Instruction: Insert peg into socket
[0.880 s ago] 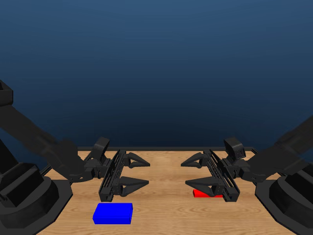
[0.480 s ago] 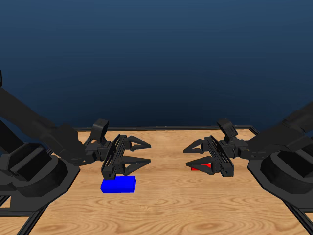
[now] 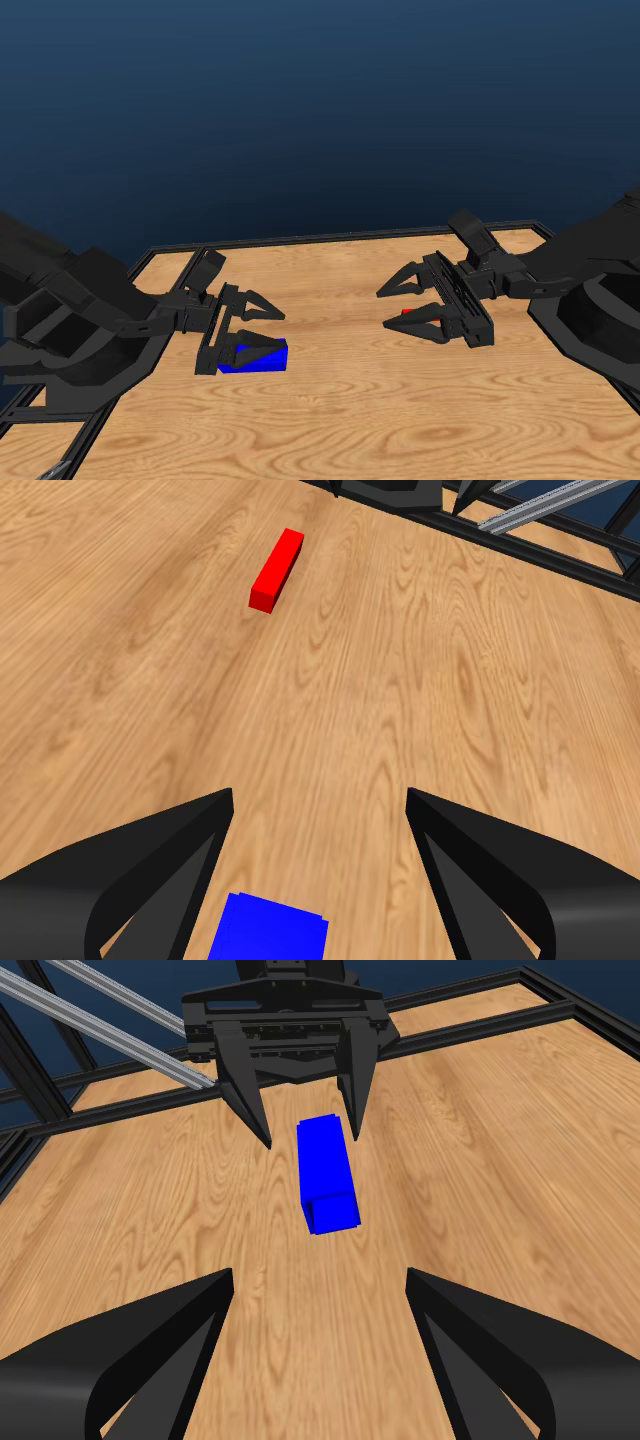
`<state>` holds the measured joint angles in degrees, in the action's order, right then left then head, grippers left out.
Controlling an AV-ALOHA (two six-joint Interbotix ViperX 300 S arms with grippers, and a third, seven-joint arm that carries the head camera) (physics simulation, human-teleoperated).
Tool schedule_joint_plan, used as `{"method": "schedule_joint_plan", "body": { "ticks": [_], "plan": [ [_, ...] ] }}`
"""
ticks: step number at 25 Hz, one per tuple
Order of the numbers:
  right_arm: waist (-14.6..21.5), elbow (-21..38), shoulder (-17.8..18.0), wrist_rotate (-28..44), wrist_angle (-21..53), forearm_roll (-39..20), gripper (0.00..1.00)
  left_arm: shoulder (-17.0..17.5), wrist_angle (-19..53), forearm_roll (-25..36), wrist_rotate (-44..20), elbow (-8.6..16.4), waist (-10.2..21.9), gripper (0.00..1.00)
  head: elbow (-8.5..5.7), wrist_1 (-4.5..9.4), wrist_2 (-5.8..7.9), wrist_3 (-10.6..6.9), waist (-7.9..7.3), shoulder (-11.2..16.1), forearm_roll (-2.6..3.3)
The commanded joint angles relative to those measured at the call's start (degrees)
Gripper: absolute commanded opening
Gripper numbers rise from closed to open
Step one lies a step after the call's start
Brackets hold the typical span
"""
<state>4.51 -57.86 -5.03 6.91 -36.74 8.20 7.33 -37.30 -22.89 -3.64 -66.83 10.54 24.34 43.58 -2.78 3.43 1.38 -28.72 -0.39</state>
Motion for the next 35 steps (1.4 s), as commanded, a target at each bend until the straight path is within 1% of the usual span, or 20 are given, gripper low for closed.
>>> {"method": "schedule_joint_plan", "body": {
  "ticks": [1,2,4,5,8,9,10,11,12,14,15,16,17,18,20,24,26,27,29,35],
  "plan": [
    [0.2,1.1,-0.2,0.1,-1.0,-0.3,1.00,0.9,5.6,-1.0,-1.6,-1.8,1.9,1.00,-1.47,0.12,-0.86,0.51,0.51,1.1,-0.10],
    [0.1,1.1,-0.4,0.1,-0.8,-0.4,1.00,2.7,7.4,-0.7,-3.8,-1.9,1.9,1.00,-1.56,0.01,-0.94,0.36,0.65,1.4,-0.08],
    [0.2,1.1,-0.5,0.4,-0.6,-0.4,1.00,1.5,6.0,-1.4,-4.0,-3.4,0.1,1.00,-1.77,0.01,-0.96,0.03,0.80,1.8,-0.03],
    [0.1,0.8,-0.8,0.3,-0.3,-0.5,1.00,0.8,5.2,-1.3,-4.4,-3.4,1.3,1.00,-1.83,0.01,-0.96,-0.03,0.81,1.9,-0.03],
    [0.6,0.4,-1.3,0.0,-0.1,-0.3,1.00,-3.1,6.7,-1.8,-3.8,-3.8,-0.2,1.00,-2.06,-0.13,-0.94,-0.49,0.74,2.3,-0.02],
    [0.9,0.4,-1.5,-0.2,0.3,-0.1,1.00,-6.4,7.6,-3.0,-3.7,-4.5,-1.2,1.00,-2.13,-0.16,-0.92,-0.73,0.68,2.4,-0.02],
    [1.1,0.1,-1.8,-0.1,0.5,0.1,1.00,-8.6,6.3,-2.7,-4.4,-4.6,-0.5,1.00,-2.22,-0.30,-0.93,-1.08,0.60,2.5,-0.03],
    [1.4,0.0,-2.1,-0.1,1.0,0.3,1.00,-9.7,7.0,-2.8,-4.9,-4.3,-1.2,1.00,-2.26,-0.39,-0.87,-1.40,0.55,2.5,-0.02],
    [1.4,-0.4,-2.2,0.0,1.5,0.5,1.00,-10.3,6.6,-1.7,-5.0,-4.3,0.0,1.00,-2.29,-0.41,-0.86,-1.58,0.52,2.6,-0.01],
    [1.1,-1.7,-2.9,0.5,2.3,1.0,1.00,-11.7,6.2,-2.3,-7.7,-4.0,-0.6,1.00,-2.26,-0.49,-0.74,-2.11,0.28,2.5,-0.02],
    [0.7,-2.6,-3.2,0.7,3.0,1.4,1.00,-11.9,6.4,-1.3,-7.6,-4.0,0.4,1.00,-2.23,-0.53,-0.64,-2.27,0.12,2.4,-0.03],
    [0.2,-3.4,-3.5,0.6,4.1,1.7,1.00,-12.3,6.6,-1.3,-7.0,-3.7,0.7,0.87,-2.19,-0.63,-0.51,-2.38,-0.05,2.3,-0.04],
    [-0.7,-4.1,-3.7,0.1,5.6,2.3,1.00,-10.8,5.3,-1.3,-6.9,-3.4,1.3,0.00,-2.15,-0.79,-0.38,-2.49,-0.18,2.2,-0.03],
    [-1.2,-4.4,-4.0,0.1,6.5,2.4,1.00,-11.4,5.3,-1.4,-6.7,-4.1,1.5,0.00,-2.11,-0.91,-0.26,-2.57,-0.21,2.1,-0.01],
    [-3.2,-7.1,-4.8,-0.3,8.4,3.2,1.00,-7.5,4.3,-2.0,-5.4,-2.9,1.8,0.00,-2.07,-1.53,0.54,-3.22,-0.10,1.9,0.22],
    [-6.2,-9.4,-9.7,-1.8,11.4,4.1,1.00,1.6,-8.6,-1.2,-6.1,-4.1,5.1,0.00,-1.82,-1.82,1.78,-4.01,0.39,1.8,0.64],
    [-7.5,-10.3,-10.8,-2.2,13.6,3.9,1.00,4.8,-7.7,0.3,-4.7,-3.4,5.7,0.00,-1.87,-2.44,2.30,-4.68,0.79,1.9,0.88],
    [-8.0,-11.3,-10.9,-2.0,14.3,3.8,1.00,5.3,-10.6,-0.5,-3.8,-3.1,6.6,0.00,-1.91,-2.71,2.60,-5.00,0.99,1.9,1.00],
    [-8.5,-11.2,-11.4,-1.5,14.6,3.7,1.00,5.9,-10.3,-0.4,-2.1,-1.3,7.1,0.00,-1.95,-3.08,3.02,-5.45,1.27,2.0,1.17],
    [-9.4,-14.3,-7.3,1.8,12.8,3.5,1.00,7.1,-7.7,-0.3,3.1,3.1,8.4,0.00,-2.11,-3.57,3.79,-5.85,1.71,2.3,1.44]
  ]
}}
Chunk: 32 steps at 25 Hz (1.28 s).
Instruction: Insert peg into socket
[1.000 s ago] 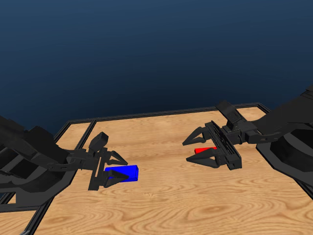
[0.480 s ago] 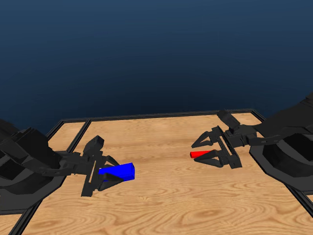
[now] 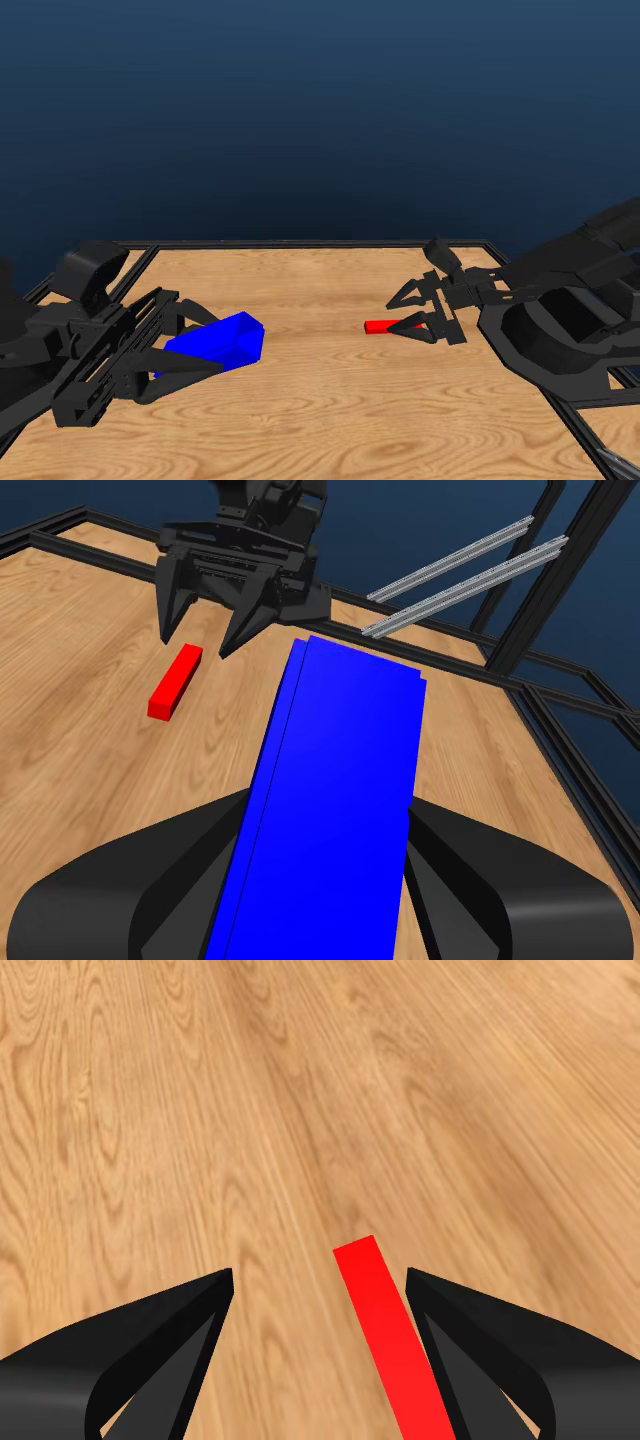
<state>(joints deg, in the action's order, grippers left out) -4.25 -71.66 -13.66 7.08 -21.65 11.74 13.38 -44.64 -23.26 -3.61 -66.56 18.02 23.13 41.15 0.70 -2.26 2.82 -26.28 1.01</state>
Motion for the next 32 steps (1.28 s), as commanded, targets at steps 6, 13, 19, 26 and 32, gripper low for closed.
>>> {"method": "schedule_joint_plan", "body": {
  "ticks": [6,13,19,26,32],
  "plan": [
    [-1.3,-2.3,6.5,4.8,-6.8,-0.6,1.00,1.5,1.4,0.2,5.1,5.1,0.7,0.00,-1.11,-1.35,0.34,0.26,0.56,0.2,0.08],
    [-1.6,-3.3,11.3,7.1,-11.1,-1.6,1.00,1.2,3.0,0.4,5.5,6.5,2.0,0.00,-1.41,-1.51,0.30,0.95,0.86,0.6,0.10],
    [-0.1,-2.5,13.7,6.6,-11.7,-1.7,0.00,0.3,4.4,0.5,5.0,6.9,1.3,0.00,-1.64,-1.09,0.24,1.16,0.91,0.6,0.10],
    [3.7,5.6,5.8,-0.7,-3.2,-0.9,0.00,-1.3,10.2,-4.1,8.5,7.6,-1.7,0.00,-1.35,-0.66,-0.17,1.58,0.32,0.1,-0.13],
    [5.9,16.0,0.2,-5.2,8.2,-2.1,0.00,-1.4,10.9,-4.9,9.2,8.5,-1.3,0.00,-0.91,-0.15,-0.73,2.67,-0.93,-0.8,-0.58]
  ]
}}
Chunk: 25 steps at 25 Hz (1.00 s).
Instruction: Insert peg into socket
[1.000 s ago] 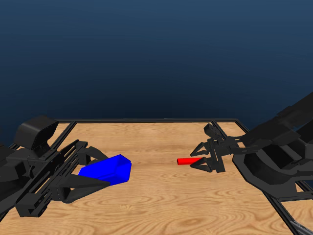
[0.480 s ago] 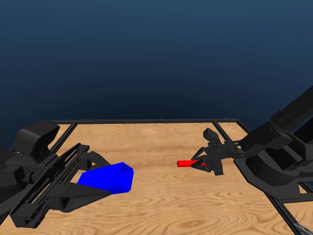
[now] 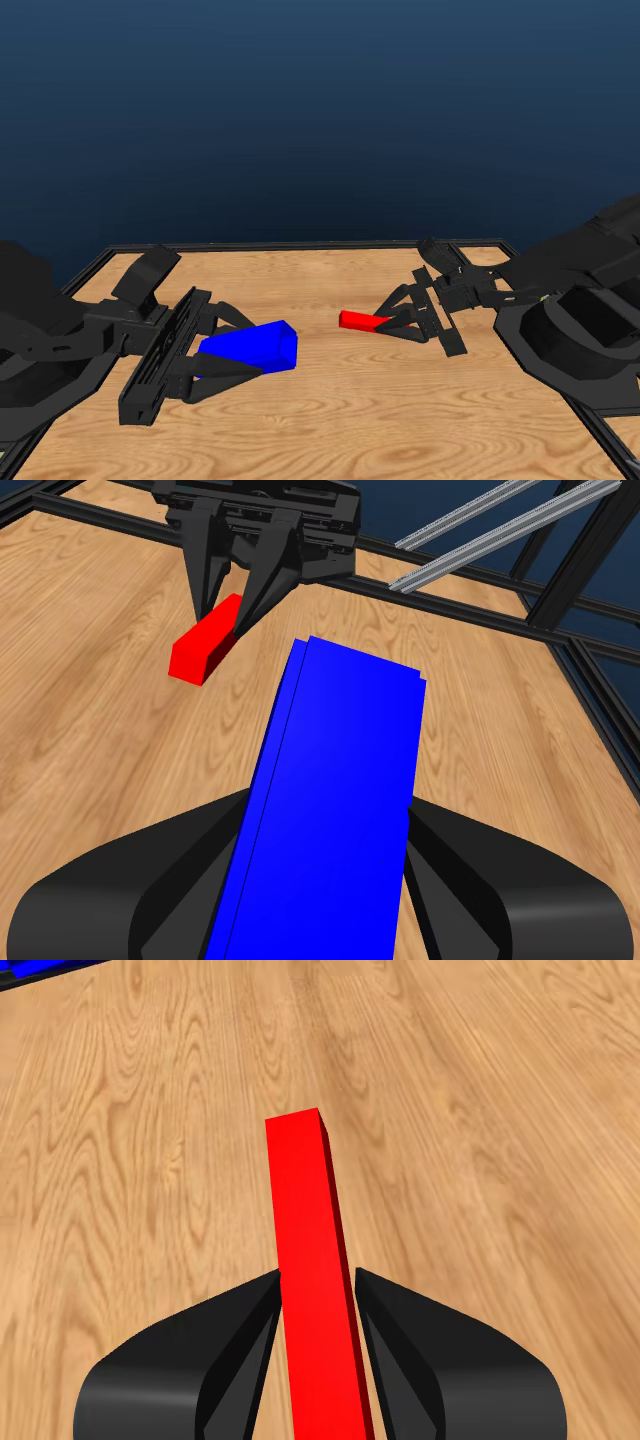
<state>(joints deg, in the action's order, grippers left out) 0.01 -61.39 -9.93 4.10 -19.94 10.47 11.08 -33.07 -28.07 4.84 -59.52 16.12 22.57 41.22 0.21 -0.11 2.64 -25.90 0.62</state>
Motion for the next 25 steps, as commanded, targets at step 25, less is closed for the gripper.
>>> {"method": "schedule_joint_plan", "body": {
  "ticks": [25],
  "plan": [
    [9.1,27.6,-1.1,14.8,36.6,-22.0,0.00,-0.7,1.6,1.0,0.5,3.8,0.4,0.00,1.05,0.38,0.09,0.09,-3.18,-3.3,-0.69]
  ]
}}
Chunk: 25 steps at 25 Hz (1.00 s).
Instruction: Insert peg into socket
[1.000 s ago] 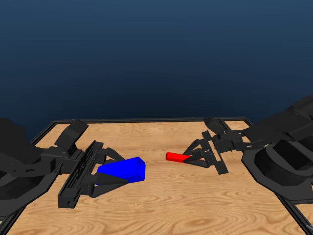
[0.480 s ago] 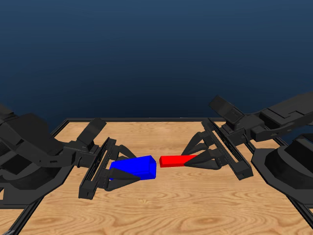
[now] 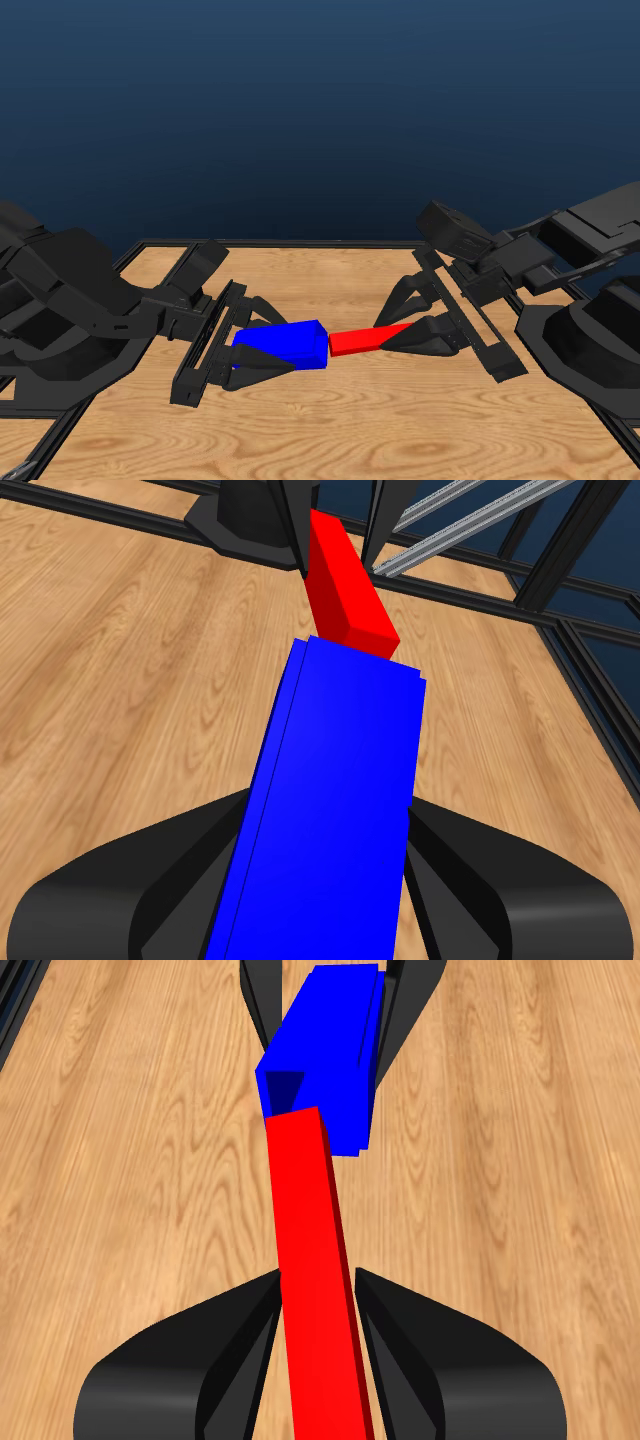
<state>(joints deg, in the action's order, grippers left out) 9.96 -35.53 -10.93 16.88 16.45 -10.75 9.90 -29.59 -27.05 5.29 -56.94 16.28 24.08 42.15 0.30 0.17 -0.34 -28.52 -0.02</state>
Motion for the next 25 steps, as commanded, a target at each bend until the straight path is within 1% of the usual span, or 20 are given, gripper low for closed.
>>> {"method": "schedule_joint_plan", "body": {
  "ticks": [1,2,4,7,8,10,11,12,13,15,16,17,18,19,20,21,22,23,24,25],
  "plan": [
    [-0.8,1.8,0.9,2.7,0.3,-1.2,0.00,0.4,-2.2,0.4,0.2,1.3,0.1,0.00,-0.47,-0.57,0.02,-0.28,-0.23,-0.6,-0.04],
    [-0.6,2.8,1.0,2.9,0.2,-1.4,0.00,-0.1,-2.3,0.7,0.5,0.7,0.5,0.00,-0.50,-0.52,0.01,-0.34,-0.34,-0.6,-0.07],
    [-0.8,3.0,2.4,3.4,0.4,-1.7,0.00,-0.1,-2.2,0.0,0.5,0.9,0.3,0.00,-0.54,-0.49,0.10,-0.41,-0.50,-0.5,-0.09],
    [-1.6,3.9,3.7,3.7,-0.5,-1.6,0.00,0.8,-2.4,0.1,0.1,2.2,0.3,0.00,-0.61,-0.46,0.26,-0.44,-0.73,-0.4,-0.11],
    [-1.4,4.4,4.5,3.6,-0.5,-1.5,0.00,0.1,-2.0,-0.4,-0.3,1.2,-0.9,0.00,-0.63,-0.45,0.28,-0.40,-0.80,-0.3,-0.12],
    [-1.1,6.4,5.6,3.2,-0.7,-1.4,0.00,-0.6,-1.8,-0.3,-0.9,0.8,-0.1,0.00,-0.67,-0.44,0.36,-0.59,-0.88,-0.2,-0.12],
    [-1.1,8.2,7.4,2.8,0.5,-1.2,0.00,-0.5,-0.7,0.1,-1.4,0.9,-0.3,0.00,-0.68,-0.39,0.40,-0.66,-0.96,-0.2,-0.13],
    [-1.0,8.4,7.0,2.7,0.3,-1.3,0.00,-0.3,-2.3,-0.3,-1.7,1.6,-0.5,0.00,-0.68,-0.36,0.41,-0.68,-1.02,-0.2,-0.14],
    [-0.9,9.4,8.3,2.1,1.1,-0.9,0.00,-0.9,-1.5,-0.4,-2.1,1.4,-1.4,0.00,-0.70,-0.37,0.45,-0.72,-1.12,-0.2,-0.15],
    [-0.8,12.0,10.6,1.5,1.5,-0.6,0.00,-2.8,-1.1,0.8,-4.0,2.6,-0.5,0.00,-0.73,-0.31,0.52,-0.81,-1.30,-0.1,-0.18],
    [-0.8,13.3,11.9,1.1,2.2,-1.0,0.00,-3.2,2.7,-0.9,-0.7,2.7,-0.9,0.00,-0.73,-0.26,0.49,-0.84,-1.40,-0.1,-0.21],
    [-0.7,14.8,12.8,0.4,2.9,-0.8,0.00,-4.1,2.1,-0.4,-2.1,4.2,-0.8,0.00,-0.75,-0.23,0.50,-0.88,-1.49,-0.1,-0.23],
    [-0.8,15.5,13.1,0.2,2.7,-0.6,0.00,-4.9,4.4,1.0,-2.0,4.7,-0.9,0.00,-0.76,-0.17,0.48,-0.94,-1.54,-0.1,-0.24],
    [-0.5,17.1,14.0,0.0,3.1,-0.9,0.00,-4.2,4.4,1.5,-3.3,4.9,-1.4,0.00,-0.77,-0.14,0.53,-0.96,-1.58,-0.1,-0.24],
    [-0.3,18.7,15.3,-0.9,3.8,-0.4,0.00,-5.3,4.2,1.4,-3.6,4.9,-1.2,0.00,-0.79,-0.12,0.56,-1.02,-1.61,-0.1,-0.24],
    [0.0,19.3,15.8,-1.4,4.1,-0.4,0.00,-5.0,3.8,0.7,-3.1,3.1,-0.8,0.00,-0.78,-0.19,0.53,-1.08,-1.63,-0.1,-0.25],
    [0.0,20.8,16.5,-1.8,5.0,-0.4,0.00,-5.6,5.7,2.2,-4.6,5.1,-1.8,0.00,-0.77,-0.16,0.60,-1.13,-1.67,-0.1,-0.24],
    [0.0,21.0,16.9,-1.7,5.6,-0.4,0.00,-5.3,5.7,2.1,-4.7,5.2,-1.6,0.00,-0.75,-0.09,0.62,-1.18,-1.73,-0.2,-0.25],
    [-0.3,20.5,16.8,-1.2,6.1,0.0,0.23,-5.8,5.7,2.4,-5.0,4.9,-1.2,0.00,-0.74,-0.09,0.70,-1.22,-1.84,-0.2,-0.26],
    [-0.4,19.9,16.3,-0.5,6.6,0.4,1.00,-6.1,5.7,2.3,-5.5,3.8,-1.1,0.00,-0.77,-0.12,0.79,-1.23,-1.97,-0.2,-0.27]
  ]
}}
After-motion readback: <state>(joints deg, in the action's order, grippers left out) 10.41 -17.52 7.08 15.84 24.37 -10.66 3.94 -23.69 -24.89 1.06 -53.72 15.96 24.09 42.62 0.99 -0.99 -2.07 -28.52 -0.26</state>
